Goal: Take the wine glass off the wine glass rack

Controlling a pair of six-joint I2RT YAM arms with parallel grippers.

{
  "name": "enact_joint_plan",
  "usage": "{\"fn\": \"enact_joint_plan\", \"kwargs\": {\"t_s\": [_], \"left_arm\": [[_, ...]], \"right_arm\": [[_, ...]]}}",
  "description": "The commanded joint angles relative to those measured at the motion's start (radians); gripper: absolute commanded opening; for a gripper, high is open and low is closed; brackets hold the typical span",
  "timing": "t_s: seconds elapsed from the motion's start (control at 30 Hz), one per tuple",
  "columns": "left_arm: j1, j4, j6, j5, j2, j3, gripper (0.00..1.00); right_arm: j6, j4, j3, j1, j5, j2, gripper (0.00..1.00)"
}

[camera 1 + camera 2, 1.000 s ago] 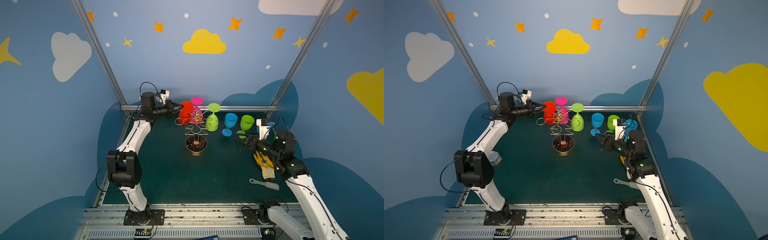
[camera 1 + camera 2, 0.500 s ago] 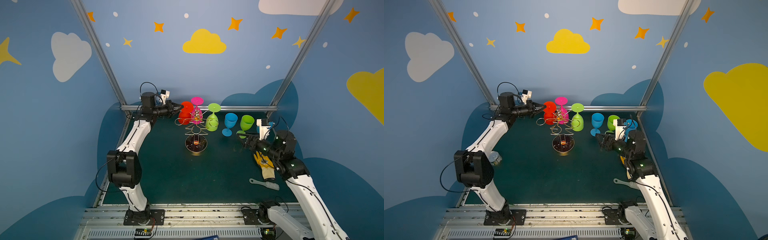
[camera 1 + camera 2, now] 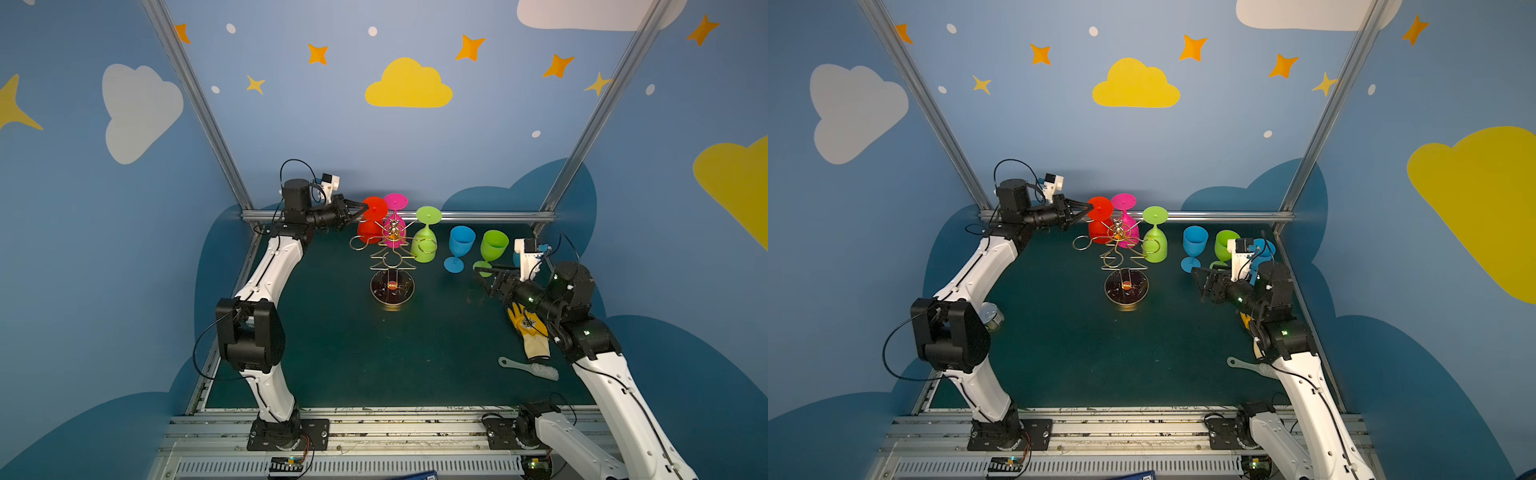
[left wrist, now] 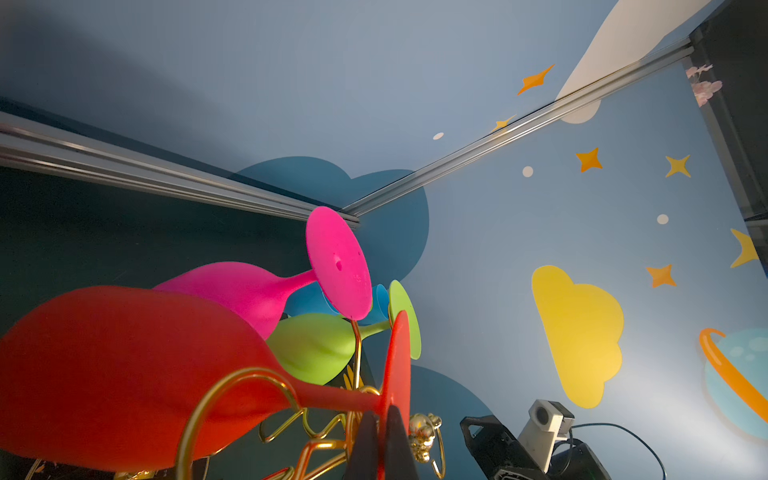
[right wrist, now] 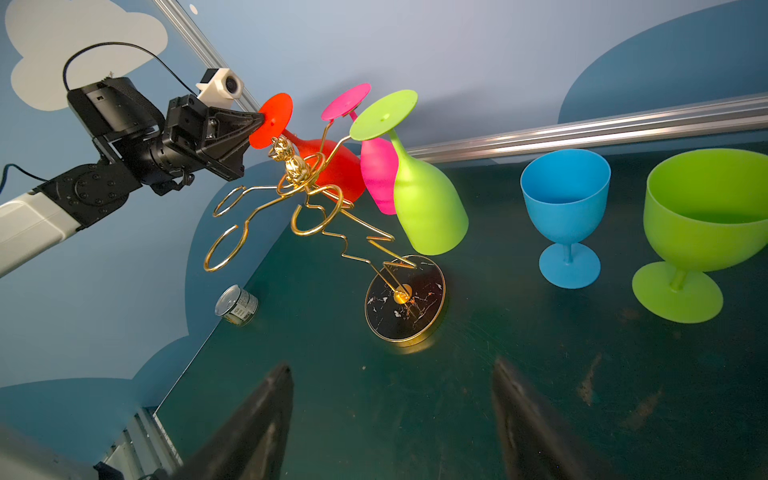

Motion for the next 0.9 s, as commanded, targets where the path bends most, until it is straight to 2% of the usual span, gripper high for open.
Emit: {"fn": "enact_joint_plan", "kwargs": {"t_s": [0.0,0.4,0.87], "left_arm": [[-0.001,0.025,-0.008,-0.003,0.025,0.037,0.04],[0.021,0.026,-0.013,-0.035,0.059,0.081,0.04],[0.14,0.108,-0.068,-0.036,-0.013,0.002,0.04]], "right_arm": [[-0.008,-0.009,-0.005,0.006,0.005,-0.009,0.75],[-0.013,-0.015,-0.001,0.006,0.007,-0.009,0.75],[-0.017,-0.017,-0.001,0.006,0.007,-0.006,0.75]]}}
